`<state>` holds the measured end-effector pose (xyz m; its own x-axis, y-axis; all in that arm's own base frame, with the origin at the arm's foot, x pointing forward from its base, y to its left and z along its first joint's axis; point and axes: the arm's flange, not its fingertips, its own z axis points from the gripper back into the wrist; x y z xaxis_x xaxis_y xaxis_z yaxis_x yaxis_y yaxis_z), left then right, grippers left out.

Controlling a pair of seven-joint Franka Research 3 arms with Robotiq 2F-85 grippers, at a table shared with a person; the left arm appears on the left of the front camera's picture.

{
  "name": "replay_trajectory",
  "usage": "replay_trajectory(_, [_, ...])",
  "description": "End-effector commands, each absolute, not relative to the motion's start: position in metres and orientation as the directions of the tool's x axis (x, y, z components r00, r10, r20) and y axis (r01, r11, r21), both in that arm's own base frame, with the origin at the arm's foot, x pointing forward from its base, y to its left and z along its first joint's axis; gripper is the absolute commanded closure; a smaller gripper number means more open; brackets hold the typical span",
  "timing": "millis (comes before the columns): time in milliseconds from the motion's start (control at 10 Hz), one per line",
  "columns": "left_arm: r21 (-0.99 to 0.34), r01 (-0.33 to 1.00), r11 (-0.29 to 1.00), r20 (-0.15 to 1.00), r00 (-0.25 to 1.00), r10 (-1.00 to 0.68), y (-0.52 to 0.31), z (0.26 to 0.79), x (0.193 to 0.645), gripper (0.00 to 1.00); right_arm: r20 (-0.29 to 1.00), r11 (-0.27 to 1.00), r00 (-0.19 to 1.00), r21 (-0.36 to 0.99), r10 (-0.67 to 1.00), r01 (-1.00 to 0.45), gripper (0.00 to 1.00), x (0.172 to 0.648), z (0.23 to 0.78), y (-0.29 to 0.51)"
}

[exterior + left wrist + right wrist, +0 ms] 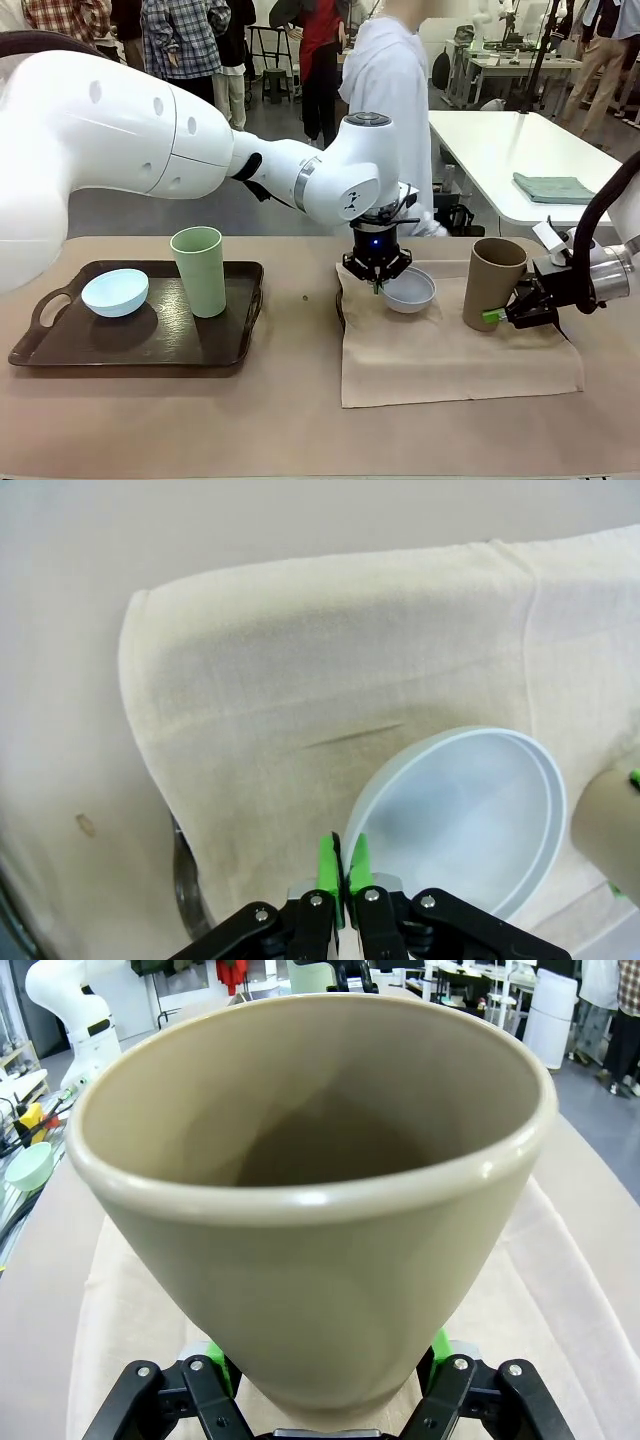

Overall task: Set up a tray with a mat and arrange the tableware.
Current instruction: Place the Picnic Bowl and Reusable plastic cup back onto the Handle tray in front of the human's position.

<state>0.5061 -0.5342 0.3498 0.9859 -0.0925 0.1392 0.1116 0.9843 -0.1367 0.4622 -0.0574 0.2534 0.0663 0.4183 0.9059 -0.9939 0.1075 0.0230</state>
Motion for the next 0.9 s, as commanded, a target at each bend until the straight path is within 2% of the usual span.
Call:
replay_trajectory(0, [-0.156,0.116,0.981,0.14,0.986,-0.094,-0.535,0.35,0.506,0.96,0.907,0.128,0.083,0.033,0.412,-0.991,0.0,0.471,0.251,-0.057])
replay_trajectory(100, [-0.156,0.116,0.981,0.135,0.986,-0.095,-0.535,0.349,0.505,0.9,0.907,0.128,0.089,0.039,0.412,-0.991,0.0,0.471,0.25,-0.058])
replay_trajectory(200, [-0.153,0.114,0.982,0.13,0.987,-0.094,-0.535,0.349,0.505,0.8,0.906,0.128,0.092,0.042,0.413,-0.991,0.0,0.471,0.25,-0.058])
replay_trajectory(300, [-0.144,0.11,0.983,0.122,0.988,-0.092,-0.535,0.348,0.504,0.31,0.902,0.127,0.095,0.045,0.422,-0.991,0.0,0.47,0.25,-0.058])
replay_trajectory(400, [-0.126,0.112,0.986,0.124,0.988,-0.096,-0.534,0.348,0.504,0.6,0.887,0.136,0.105,0.048,0.451,-0.99,0.0,0.469,0.253,-0.059])
replay_trajectory(500, [-0.121,0.112,0.986,0.123,0.988,-0.097,-0.534,0.348,0.503,0.11,0.873,0.144,0.123,0.062,0.472,-0.988,0.0,0.467,0.257,-0.061])
replay_trajectory(600, [-0.118,0.113,0.987,0.122,0.988,-0.099,-0.532,0.35,0.502,0.41,0.846,0.145,0.132,0.066,0.517,-0.987,0.0,0.464,0.263,-0.064])
replay_trajectory(700, [-0.116,0.112,0.987,0.116,0.988,-0.098,-0.529,0.353,0.5,0.0,0.815,0.156,0.147,0.071,0.561,-0.985,0.0,0.461,0.27,-0.07])
replay_trajectory(800, [-0.116,0.112,0.987,0.114,0.989,-0.099,-0.525,0.354,0.499,0.21,0.794,0.165,0.155,0.07,0.587,-0.984,0.0,0.458,0.279,-0.076])
